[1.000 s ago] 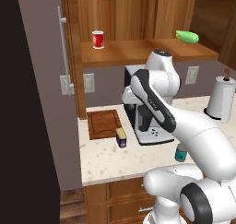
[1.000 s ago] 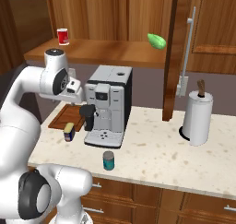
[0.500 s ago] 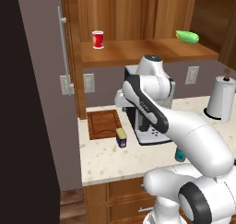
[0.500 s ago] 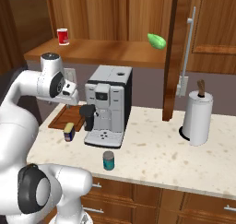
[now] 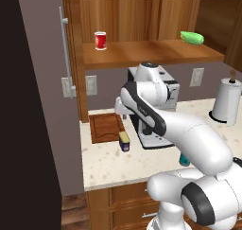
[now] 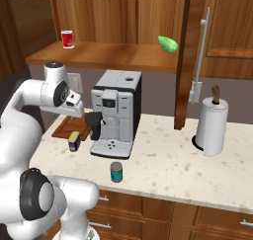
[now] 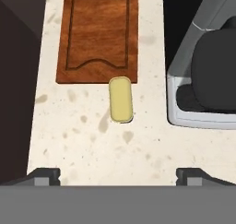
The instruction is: Pick the cans from the counter and place them in their designated side in the cabinet.
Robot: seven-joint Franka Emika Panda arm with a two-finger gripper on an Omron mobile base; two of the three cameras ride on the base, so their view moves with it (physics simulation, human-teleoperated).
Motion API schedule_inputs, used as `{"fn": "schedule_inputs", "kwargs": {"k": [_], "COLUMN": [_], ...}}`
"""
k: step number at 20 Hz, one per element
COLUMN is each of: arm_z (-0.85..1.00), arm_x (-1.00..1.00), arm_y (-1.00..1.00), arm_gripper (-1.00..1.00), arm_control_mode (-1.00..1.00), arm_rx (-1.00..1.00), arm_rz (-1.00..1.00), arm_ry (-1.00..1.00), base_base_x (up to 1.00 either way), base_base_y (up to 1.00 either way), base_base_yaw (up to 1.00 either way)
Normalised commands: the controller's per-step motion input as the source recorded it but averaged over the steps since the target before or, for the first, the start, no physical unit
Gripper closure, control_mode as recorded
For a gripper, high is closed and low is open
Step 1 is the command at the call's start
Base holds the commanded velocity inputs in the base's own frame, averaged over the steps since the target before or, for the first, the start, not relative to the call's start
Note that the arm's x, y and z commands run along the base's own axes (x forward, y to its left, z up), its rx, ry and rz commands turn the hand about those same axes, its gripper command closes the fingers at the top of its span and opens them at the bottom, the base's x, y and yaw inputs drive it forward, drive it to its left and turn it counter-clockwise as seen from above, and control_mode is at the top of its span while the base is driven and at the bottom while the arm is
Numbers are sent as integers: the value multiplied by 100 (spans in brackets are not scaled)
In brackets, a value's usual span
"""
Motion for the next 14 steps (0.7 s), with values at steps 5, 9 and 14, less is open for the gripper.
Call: {"fn": "schedule_inputs", "kwargs": {"k": [5, 9, 14], "arm_z": [-26, -26, -22], "arm_x": [12, 11, 4], "arm_y": [3, 10, 4], "arm_gripper": [-100, -100, -100], "arm_control_mode": [-100, -100, -100], "arm_rx": [-2, 0, -1], "arm_rz": [-3, 0, 0], "arm_ry": [3, 0, 0], "base_base_x": [0, 0, 0], "base_base_y": [0, 0, 0], "base_base_yaw": [0, 0, 0]}}
